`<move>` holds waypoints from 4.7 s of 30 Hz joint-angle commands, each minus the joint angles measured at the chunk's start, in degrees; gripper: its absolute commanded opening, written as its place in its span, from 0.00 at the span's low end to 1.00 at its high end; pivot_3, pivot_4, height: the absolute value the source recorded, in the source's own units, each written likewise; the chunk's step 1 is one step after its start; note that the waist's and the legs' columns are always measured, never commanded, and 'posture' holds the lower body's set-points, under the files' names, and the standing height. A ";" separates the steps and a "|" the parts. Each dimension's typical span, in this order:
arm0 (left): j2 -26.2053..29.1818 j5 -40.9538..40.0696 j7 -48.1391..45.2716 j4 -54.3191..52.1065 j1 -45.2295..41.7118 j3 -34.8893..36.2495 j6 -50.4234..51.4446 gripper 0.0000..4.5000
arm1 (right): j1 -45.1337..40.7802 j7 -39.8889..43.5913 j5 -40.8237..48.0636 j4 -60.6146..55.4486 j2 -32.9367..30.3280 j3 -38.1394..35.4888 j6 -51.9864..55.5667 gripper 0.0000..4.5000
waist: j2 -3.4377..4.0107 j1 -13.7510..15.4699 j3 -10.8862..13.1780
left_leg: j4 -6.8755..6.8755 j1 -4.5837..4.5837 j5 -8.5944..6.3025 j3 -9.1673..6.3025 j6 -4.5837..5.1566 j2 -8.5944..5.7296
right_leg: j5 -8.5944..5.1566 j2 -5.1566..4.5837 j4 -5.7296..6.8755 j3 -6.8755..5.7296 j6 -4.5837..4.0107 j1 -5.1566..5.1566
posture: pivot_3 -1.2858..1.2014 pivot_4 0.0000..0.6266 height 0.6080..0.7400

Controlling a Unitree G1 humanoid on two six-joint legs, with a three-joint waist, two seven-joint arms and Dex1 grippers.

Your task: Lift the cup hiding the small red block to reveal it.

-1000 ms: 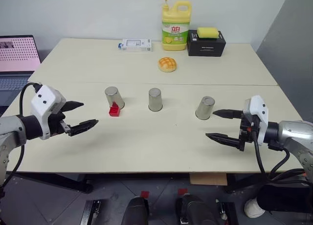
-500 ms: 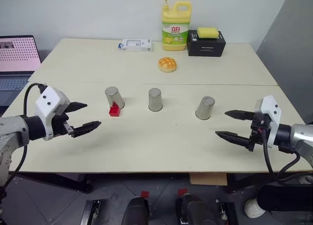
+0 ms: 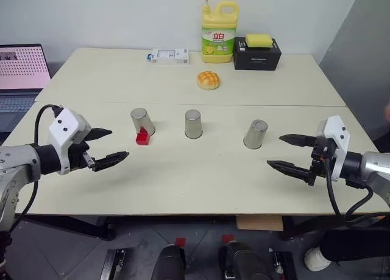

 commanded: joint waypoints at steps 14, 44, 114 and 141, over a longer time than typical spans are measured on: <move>0.69 0.30 0.06 2.23 0.45 2.90 -0.18 0.99 | -1.24 0.65 -0.06 -0.65 -0.85 -0.34 -0.79 1.00 | 0.00 0.00 0.00 | 0.00 0.00 0.00 0.00 0.00 0.00 | 0.00 0.00 0.00 -0.01 0.00 0.00 | 0.52 0.24 1.00; 1.50 1.40 -1.32 3.43 -0.73 2.31 -2.08 0.99 | -2.23 0.21 0.02 -0.01 0.66 1.19 -0.29 1.00 | 0.00 0.00 0.00 | 0.00 0.00 0.00 0.00 0.00 0.00 | 0.00 0.00 0.00 0.00 0.00 0.00 | 0.52 0.24 1.00; -2.53 0.40 -1.37 -1.32 -9.53 -8.42 -0.93 1.00 | -47.25 -10.14 -32.13 50.90 40.07 22.23 -6.03 0.61 | -0.01 0.03 -0.01 | -0.04 -0.50 0.00 -0.07 0.00 -0.02 | 0.17 0.07 0.09 -0.10 -0.32 -0.42 | 0.52 0.24 1.00; -3.49 0.35 -1.92 -1.77 -12.06 -11.11 -1.03 1.00 | -48.43 -12.57 -32.50 52.35 40.05 20.17 -4.27 0.99 | 0.01 -0.32 0.01 | -0.06 -0.48 0.01 -0.05 0.00 -0.03 | 0.06 0.23 0.12 -0.05 -0.14 -0.47 | 0.52 0.24 1.00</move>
